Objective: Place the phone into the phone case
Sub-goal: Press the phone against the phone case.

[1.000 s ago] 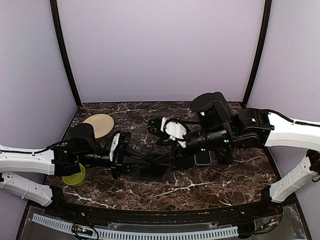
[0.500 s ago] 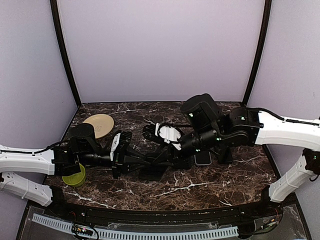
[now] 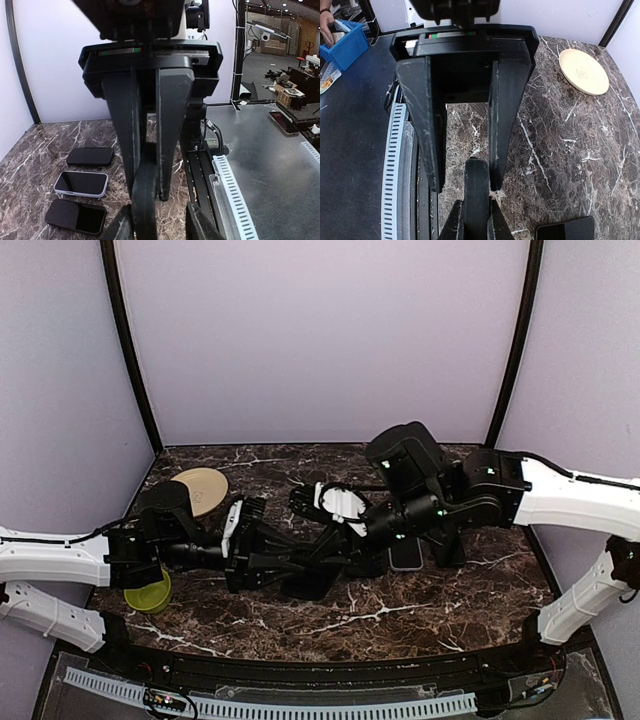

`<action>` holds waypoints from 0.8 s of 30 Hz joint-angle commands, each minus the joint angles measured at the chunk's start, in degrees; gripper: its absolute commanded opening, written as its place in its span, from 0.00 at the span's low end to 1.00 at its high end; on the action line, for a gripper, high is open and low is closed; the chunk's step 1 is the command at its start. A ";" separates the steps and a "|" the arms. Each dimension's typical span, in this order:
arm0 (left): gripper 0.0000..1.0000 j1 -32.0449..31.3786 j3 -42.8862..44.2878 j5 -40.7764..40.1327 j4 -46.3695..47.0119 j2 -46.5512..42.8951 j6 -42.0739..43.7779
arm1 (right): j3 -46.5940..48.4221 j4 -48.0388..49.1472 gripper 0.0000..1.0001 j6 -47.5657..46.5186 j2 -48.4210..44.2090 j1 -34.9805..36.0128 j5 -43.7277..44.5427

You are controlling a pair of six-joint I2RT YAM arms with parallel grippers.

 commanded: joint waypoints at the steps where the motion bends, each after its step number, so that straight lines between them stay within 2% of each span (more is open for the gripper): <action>1: 0.38 -0.43 2.74 1.21 1.17 0.57 0.47 | 4.50 0.61 0.00 -0.31 -2.76 -0.66 -3.66; 10: 0.35 -1.22 3.10 1.07 -0.40 1.64 1.92 | 7.04 -0.71 0.00 -0.76 -3.12 -0.71 -6.35; 13: 0.21 -1.24 3.11 0.91 -0.36 1.58 1.87 | 7.23 -0.87 0.00 -0.72 -3.07 -0.70 -6.40; 14: 0.13 -1.25 3.08 0.87 -0.25 1.58 1.79 | 7.19 -0.97 0.00 -0.72 -3.11 -0.79 -6.31; 18: 0.00 -1.25 2.80 0.47 1.31 1.23 -0.71 | 5.61 0.06 0.00 -0.03 -3.87 -0.71 -5.76; 19: 0.00 -1.25 2.63 0.31 2.15 0.83 -1.95 | 4.59 1.48 0.08 0.38 -4.54 -0.74 -5.22; 22: 0.00 -1.25 0.06 -0.74 9.13 -0.26 -8.50 | -0.87 7.44 0.47 2.82 -7.64 -1.01 -2.71; 24: 0.00 -1.17 -1.97 -1.98 13.92 -1.45 -11.42 | -6.02 13.72 0.54 5.43 -10.45 -1.65 -3.15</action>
